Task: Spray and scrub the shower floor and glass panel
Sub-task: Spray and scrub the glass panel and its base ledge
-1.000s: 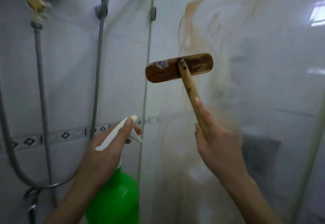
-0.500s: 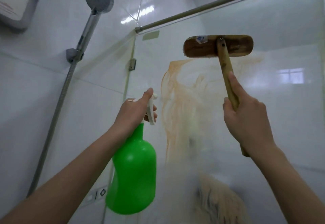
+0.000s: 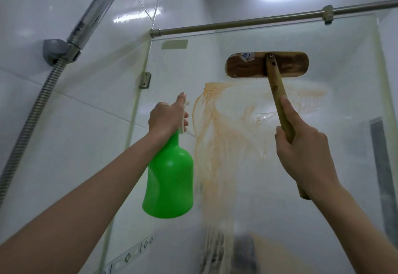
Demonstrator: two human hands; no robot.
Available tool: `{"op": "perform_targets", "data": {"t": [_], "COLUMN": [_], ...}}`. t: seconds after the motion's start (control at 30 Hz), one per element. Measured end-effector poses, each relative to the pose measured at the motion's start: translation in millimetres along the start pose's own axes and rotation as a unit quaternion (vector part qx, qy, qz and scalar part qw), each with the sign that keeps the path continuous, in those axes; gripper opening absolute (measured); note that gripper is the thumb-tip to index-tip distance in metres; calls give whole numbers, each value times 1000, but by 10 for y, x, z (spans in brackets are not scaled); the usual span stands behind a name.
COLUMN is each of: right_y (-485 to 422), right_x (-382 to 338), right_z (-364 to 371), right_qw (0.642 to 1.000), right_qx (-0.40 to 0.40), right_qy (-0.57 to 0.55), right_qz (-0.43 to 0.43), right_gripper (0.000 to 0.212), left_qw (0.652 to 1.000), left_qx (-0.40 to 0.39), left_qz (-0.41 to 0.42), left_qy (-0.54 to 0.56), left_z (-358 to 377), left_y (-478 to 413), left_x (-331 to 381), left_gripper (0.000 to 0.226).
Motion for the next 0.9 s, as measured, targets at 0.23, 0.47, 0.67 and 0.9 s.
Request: {"op": "perform_targets", "data": {"t": [0.23,0.47,0.67,0.9], "right_y": [30,2,-49,-88], "right_x": [116,394,622,847], "right_z": [-172,-395,-568,-745], "right_qw": [999,997,996,993], "right_qx": [14,21,17,24], "right_qy": [50,80,85,102], "right_qz": [-2,12,34,52], "right_gripper": [66,66,65,64], "left_qw": [1000,996,979,964], "left_qx": [0,-59,-145,-199], "left_qz": [13,17,-34,-58], "left_qy": [7,59,138,167], "left_z": [238,753,1294,1699], "left_y": [-117,21,245,565], "left_x": [124,363,511,598], "left_gripper": [59,54,45,43]}}
Point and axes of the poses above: each hand's wrist, its own y-axis away from the middle knuckle, its own z-axis out of the palm, x = y × z, the point moved 3 cm from there along -y, towards the middle knuckle, and after that the axes turned 15 degrees about y, right-handed, at the moved point
